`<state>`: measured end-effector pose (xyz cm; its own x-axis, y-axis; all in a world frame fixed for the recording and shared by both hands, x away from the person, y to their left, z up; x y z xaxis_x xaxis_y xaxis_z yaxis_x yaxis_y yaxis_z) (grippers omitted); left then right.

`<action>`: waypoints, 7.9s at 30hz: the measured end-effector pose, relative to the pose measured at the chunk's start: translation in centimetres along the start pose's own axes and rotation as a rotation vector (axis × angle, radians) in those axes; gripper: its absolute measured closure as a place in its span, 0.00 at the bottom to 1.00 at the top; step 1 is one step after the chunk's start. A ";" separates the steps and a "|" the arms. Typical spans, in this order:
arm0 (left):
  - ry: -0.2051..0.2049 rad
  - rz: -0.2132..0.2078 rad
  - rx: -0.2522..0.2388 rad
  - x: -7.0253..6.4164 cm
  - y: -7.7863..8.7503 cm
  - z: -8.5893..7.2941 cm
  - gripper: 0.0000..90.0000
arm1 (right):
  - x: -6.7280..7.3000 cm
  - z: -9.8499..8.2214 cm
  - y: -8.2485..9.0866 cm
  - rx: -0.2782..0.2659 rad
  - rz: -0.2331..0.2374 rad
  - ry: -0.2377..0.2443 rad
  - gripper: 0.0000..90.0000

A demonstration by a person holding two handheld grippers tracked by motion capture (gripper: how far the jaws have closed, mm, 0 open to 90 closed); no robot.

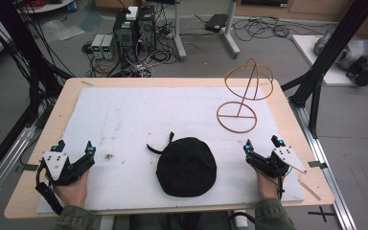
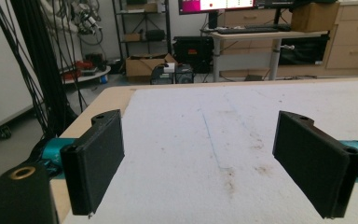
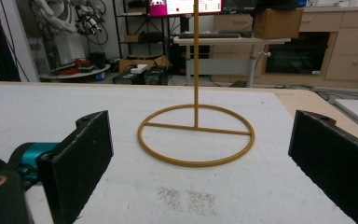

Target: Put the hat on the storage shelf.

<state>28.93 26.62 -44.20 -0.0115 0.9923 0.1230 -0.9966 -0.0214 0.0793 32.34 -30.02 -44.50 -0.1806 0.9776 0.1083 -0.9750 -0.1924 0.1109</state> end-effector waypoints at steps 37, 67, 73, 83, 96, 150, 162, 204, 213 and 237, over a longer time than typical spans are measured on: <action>0.022 0.003 0.036 0.3 -0.3 -0.3 0.18 | 1.0 0.9 0.2 -0.023 0.047 -0.028 0.04; 0.051 0.003 0.049 0.6 -0.4 -0.5 0.18 | 6.5 0.7 0.0 0.017 0.284 0.015 0.04; 0.055 0.000 0.053 0.7 -0.4 -0.5 0.18 | 7.8 0.7 0.1 0.028 0.346 0.042 0.04; 0.055 -0.002 0.058 0.7 -0.5 -0.6 0.18 | 9.6 0.5 0.3 0.054 0.431 0.048 0.04; 0.058 -0.008 0.072 0.7 -0.6 -0.7 0.19 | 11.7 0.1 0.4 0.079 0.523 0.062 0.04; 0.072 0.009 0.057 1.1 -0.4 -0.6 0.19 | 14.6 -1.5 0.1 0.255 0.731 0.157 0.41; 0.048 0.008 0.056 0.9 -0.5 -0.6 0.19 | 14.4 -1.3 0.1 0.303 0.765 0.209 0.85; 0.032 -0.002 0.070 0.7 -0.6 -0.7 0.19 | 13.6 0.4 -0.1 0.225 0.728 0.108 0.95; 0.038 0.001 0.066 0.7 -0.6 -0.7 0.19 | 13.1 1.5 -0.4 0.151 0.702 0.085 0.95; 0.048 0.004 0.066 1.2 -0.8 -0.8 0.19 | 11.7 4.7 -1.8 -0.002 0.629 0.049 0.95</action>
<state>29.60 27.90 -44.91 -0.0209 0.9969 0.0759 -0.9890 -0.0317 0.1446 32.58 -18.59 -38.79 -0.7248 0.6806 0.1070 -0.6810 -0.7313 0.0384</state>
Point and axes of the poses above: each handheld gripper's, and its own axes: y roughly backward along the jaws, z roughly out of its top, x roughly to its left, the point moved 4 cm from there along -y, roughly forward along the jaws, and after that the axes turned 4 degrees about -y, right-handed, at the moved point
